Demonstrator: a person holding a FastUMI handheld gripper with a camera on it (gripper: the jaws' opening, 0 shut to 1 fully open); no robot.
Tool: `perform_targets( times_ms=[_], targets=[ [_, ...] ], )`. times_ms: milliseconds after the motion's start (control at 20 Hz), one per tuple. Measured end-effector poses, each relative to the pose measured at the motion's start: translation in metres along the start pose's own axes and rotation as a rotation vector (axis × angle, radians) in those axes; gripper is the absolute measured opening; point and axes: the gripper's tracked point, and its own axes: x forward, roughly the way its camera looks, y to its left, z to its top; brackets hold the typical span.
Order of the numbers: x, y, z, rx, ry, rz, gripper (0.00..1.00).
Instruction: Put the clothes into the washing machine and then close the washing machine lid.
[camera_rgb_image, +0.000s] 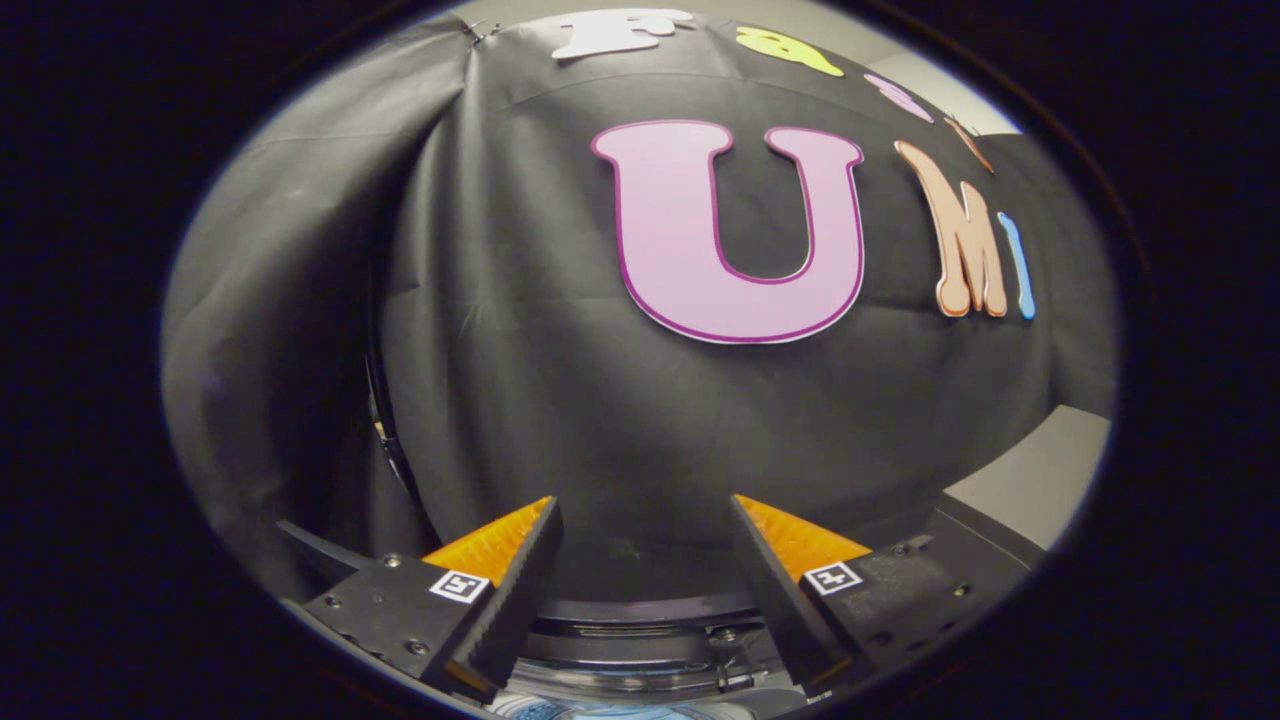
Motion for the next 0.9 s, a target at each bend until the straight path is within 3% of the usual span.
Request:
perform_targets(
  times_ms=[900],
  targets=[
    [-0.037,-0.003,-0.012,-0.008,0.019,0.016,0.99]
  ],
)
